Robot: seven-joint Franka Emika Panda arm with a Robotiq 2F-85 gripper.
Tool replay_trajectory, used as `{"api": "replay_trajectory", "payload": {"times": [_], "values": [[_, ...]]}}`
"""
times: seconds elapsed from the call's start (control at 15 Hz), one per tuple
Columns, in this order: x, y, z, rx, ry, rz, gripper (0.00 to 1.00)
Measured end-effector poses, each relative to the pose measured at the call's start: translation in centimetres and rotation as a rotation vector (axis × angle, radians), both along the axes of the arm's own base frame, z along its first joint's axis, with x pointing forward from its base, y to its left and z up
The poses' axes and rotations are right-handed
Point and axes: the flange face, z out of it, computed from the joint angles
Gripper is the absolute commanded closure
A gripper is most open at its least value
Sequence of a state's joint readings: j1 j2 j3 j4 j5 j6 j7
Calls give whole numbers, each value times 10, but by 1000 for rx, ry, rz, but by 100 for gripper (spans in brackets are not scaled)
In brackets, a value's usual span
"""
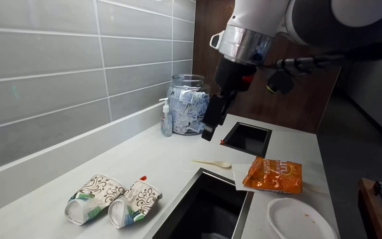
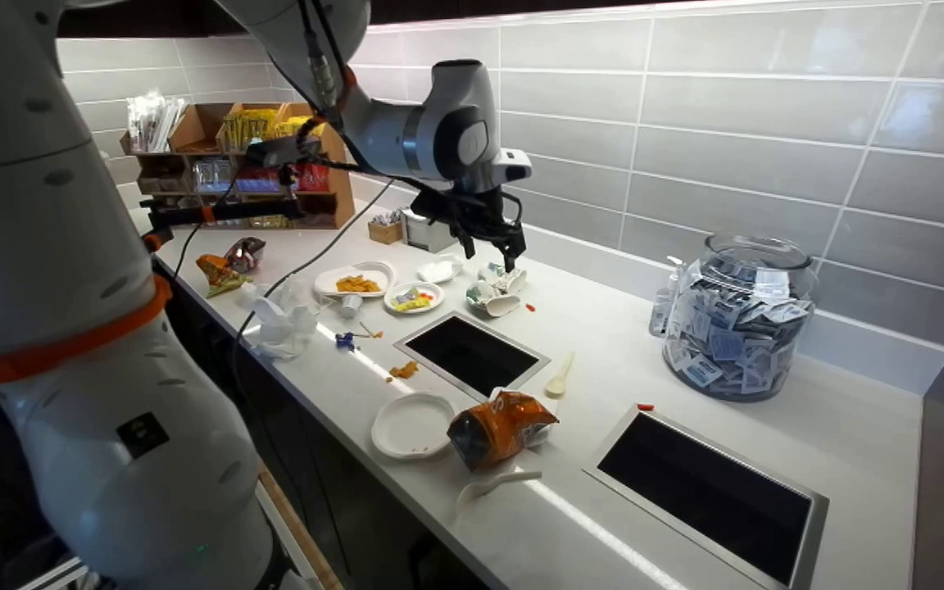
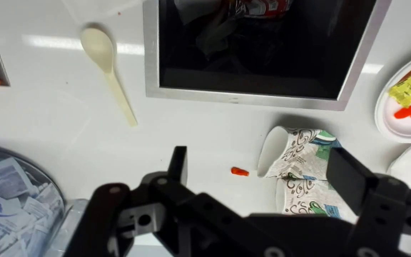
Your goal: Use the plastic spoon to push the piece of crisps from the countertop into the garbage disposal shoot
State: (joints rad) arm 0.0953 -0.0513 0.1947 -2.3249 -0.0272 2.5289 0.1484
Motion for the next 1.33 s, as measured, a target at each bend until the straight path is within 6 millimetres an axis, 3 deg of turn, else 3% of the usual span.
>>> {"api": "replay_trajectory", "payload": {"times": [0.33,0.8,1.33], "values": [[17,-11,-42,18,50,100,0],[22,-11,-43,13,49,107,0],[42,-52,-76,-51,87,155,0]]}}
